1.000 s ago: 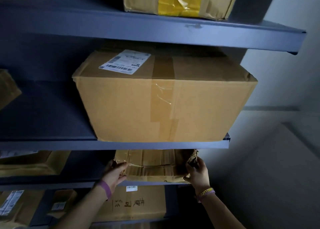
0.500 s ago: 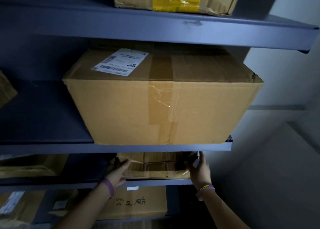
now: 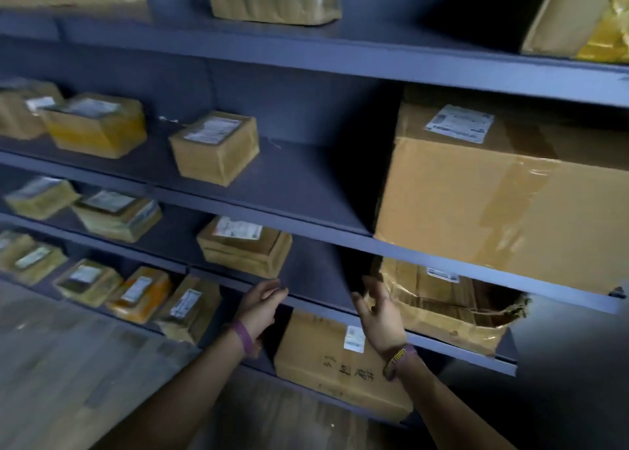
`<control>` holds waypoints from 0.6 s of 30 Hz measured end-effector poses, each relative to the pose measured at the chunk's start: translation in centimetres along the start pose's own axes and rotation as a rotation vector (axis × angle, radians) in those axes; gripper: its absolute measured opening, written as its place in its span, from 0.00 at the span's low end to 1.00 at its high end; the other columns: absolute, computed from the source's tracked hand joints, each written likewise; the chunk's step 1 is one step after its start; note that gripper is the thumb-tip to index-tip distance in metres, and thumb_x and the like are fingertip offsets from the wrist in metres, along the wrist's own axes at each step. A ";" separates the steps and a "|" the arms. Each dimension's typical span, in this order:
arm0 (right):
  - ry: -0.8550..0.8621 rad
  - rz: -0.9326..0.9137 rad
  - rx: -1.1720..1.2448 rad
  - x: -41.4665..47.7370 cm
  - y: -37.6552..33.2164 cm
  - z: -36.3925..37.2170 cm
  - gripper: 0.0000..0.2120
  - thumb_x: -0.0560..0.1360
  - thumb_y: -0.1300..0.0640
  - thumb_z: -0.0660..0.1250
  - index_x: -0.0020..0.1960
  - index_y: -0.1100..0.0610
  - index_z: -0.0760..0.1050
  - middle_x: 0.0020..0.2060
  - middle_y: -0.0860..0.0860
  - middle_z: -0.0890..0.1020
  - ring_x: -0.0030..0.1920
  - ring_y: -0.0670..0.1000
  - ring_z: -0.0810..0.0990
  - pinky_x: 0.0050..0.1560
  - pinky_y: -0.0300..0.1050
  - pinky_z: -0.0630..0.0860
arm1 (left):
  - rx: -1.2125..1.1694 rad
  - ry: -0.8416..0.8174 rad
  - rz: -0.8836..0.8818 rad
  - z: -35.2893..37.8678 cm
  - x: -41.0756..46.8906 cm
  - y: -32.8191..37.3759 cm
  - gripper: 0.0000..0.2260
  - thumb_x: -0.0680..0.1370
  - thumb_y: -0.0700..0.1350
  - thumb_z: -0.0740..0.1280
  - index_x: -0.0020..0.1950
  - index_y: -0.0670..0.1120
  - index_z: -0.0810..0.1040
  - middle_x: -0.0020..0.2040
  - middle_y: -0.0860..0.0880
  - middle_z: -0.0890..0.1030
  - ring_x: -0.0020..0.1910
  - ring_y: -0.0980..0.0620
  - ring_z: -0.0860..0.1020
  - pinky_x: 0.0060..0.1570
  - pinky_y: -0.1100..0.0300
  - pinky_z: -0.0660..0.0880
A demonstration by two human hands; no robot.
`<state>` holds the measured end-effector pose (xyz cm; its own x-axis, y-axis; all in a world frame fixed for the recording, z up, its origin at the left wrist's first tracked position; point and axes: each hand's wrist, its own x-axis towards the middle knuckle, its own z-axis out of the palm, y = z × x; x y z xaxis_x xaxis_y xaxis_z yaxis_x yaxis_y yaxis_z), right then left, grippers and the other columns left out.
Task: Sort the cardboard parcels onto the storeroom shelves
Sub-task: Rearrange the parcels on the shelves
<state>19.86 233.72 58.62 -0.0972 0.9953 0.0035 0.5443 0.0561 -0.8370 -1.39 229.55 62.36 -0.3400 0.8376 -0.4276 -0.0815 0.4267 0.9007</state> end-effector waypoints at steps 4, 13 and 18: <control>-0.089 -0.017 0.053 -1.1 -6.0 7.2 0.23 0.80 0.53 0.64 0.72 0.57 0.66 0.69 0.54 0.71 0.68 0.54 0.71 0.58 0.40 0.69 | -0.045 0.078 0.011 -9.9 -1.0 -0.3 0.11 0.79 0.41 0.65 0.61 0.44 0.74 0.55 0.47 0.76 0.53 0.48 0.75 0.50 0.55 0.73; -0.353 -0.041 0.138 -3.5 -19.8 24.7 0.28 0.80 0.51 0.63 0.77 0.55 0.59 0.73 0.53 0.68 0.68 0.52 0.72 0.61 0.34 0.66 | -0.092 0.234 0.042 -30.2 -2.0 0.0 0.14 0.78 0.44 0.66 0.63 0.45 0.74 0.58 0.45 0.77 0.60 0.45 0.75 0.65 0.48 0.70; -0.442 -0.071 0.184 -3.2 -26.1 33.3 0.27 0.80 0.49 0.64 0.76 0.55 0.61 0.71 0.52 0.70 0.65 0.51 0.74 0.58 0.35 0.68 | -0.078 0.309 0.089 -38.7 -1.4 0.3 0.03 0.78 0.46 0.65 0.49 0.51 0.78 0.50 0.50 0.79 0.49 0.53 0.77 0.46 0.59 0.71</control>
<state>-21.80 226.44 62.23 -0.4956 0.8580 -0.1353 0.3706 0.0680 -0.9263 -37.17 215.25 66.18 -0.6165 0.7222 -0.3137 -0.1060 0.3187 0.9419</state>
